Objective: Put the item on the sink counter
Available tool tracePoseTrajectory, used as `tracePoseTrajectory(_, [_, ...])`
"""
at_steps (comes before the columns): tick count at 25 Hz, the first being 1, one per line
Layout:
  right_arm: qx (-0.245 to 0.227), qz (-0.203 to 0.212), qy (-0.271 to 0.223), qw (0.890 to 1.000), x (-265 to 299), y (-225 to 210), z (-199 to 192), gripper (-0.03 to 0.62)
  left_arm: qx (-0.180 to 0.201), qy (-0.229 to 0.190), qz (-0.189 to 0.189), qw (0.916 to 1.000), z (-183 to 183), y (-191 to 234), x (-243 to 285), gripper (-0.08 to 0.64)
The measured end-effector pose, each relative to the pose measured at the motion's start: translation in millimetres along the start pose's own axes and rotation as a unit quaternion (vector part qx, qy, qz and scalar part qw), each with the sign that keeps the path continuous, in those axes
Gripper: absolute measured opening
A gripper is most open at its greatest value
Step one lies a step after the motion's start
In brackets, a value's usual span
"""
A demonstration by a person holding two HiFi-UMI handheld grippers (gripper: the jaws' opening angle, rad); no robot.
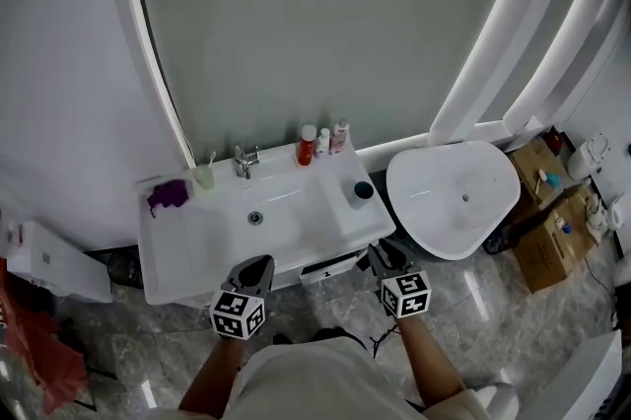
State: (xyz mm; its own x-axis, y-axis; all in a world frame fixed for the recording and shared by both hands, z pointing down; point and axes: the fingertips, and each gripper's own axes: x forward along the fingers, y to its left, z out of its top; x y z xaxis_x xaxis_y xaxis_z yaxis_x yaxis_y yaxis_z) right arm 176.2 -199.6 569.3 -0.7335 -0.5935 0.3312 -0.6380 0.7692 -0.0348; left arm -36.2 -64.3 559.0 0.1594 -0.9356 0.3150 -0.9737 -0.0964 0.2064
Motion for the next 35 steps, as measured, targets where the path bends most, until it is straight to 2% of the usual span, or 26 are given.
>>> tracePoseTrajectory(12, [-0.010, 0.045, -0.055, 0.997, -46, -30, 36, 0.013, 0.000, -0.042, 0.020, 0.9989, 33, -53, 11, 0.008])
tracePoseTrajectory(21, [-0.008, 0.069, -0.075, 0.995, -66, -52, 48, 0.011, -0.006, -0.051, 0.034, 0.9981, 40, -66, 17, 0.008])
tracePoseTrajectory(35, [-0.004, 0.079, -0.075, 0.994, -71, -50, 42, 0.011, -0.010, -0.054, 0.045, 0.9974, 39, -73, 12, 0.008])
